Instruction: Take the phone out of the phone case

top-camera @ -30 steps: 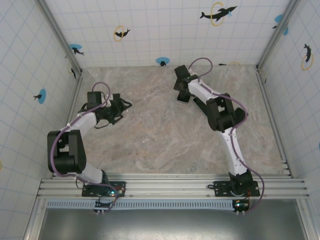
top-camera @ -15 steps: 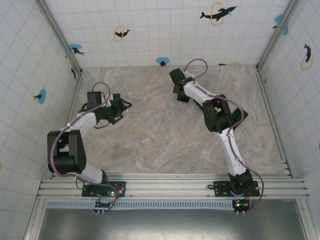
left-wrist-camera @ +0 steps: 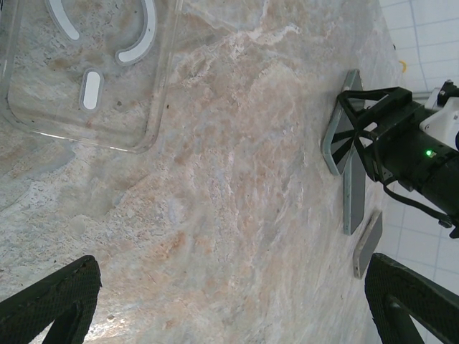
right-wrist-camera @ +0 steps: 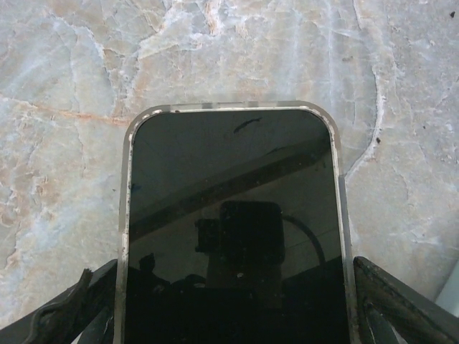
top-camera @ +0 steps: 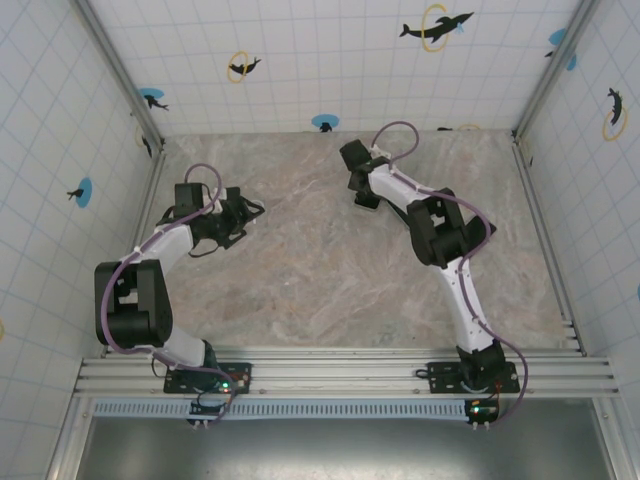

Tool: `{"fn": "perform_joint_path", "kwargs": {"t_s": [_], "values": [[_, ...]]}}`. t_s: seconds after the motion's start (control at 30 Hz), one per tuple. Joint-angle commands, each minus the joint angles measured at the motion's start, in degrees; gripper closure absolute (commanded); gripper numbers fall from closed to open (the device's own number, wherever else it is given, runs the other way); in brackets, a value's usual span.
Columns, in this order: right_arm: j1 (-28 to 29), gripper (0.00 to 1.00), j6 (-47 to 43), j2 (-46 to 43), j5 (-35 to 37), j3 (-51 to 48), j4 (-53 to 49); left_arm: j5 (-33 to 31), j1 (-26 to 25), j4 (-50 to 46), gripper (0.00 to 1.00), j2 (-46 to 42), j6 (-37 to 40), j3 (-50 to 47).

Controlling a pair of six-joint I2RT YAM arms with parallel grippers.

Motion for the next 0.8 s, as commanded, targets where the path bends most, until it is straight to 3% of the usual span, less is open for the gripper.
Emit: {"fn": "perform_joint_path", "kwargs": {"t_s": [0.0, 0.43, 0.77], "values": [[-0.20, 0.53, 2.49, -0.41, -8.64, -2.58, -4.74, 1.46, -0.45, -0.33, 0.03, -0.27, 0.88, 1.00], [-0.25, 0.60, 3.36, -9.49, -13.84, -4.32, 1.85, 0.55, -2.20, 4.11, 0.05, -1.28, -3.00, 1.14], [-0.26, 0.60, 8.07, -22.27, -22.33, -16.71, 16.69, -8.16, -14.00, 10.86, 0.10, -3.43, -6.53, 2.05]]}}
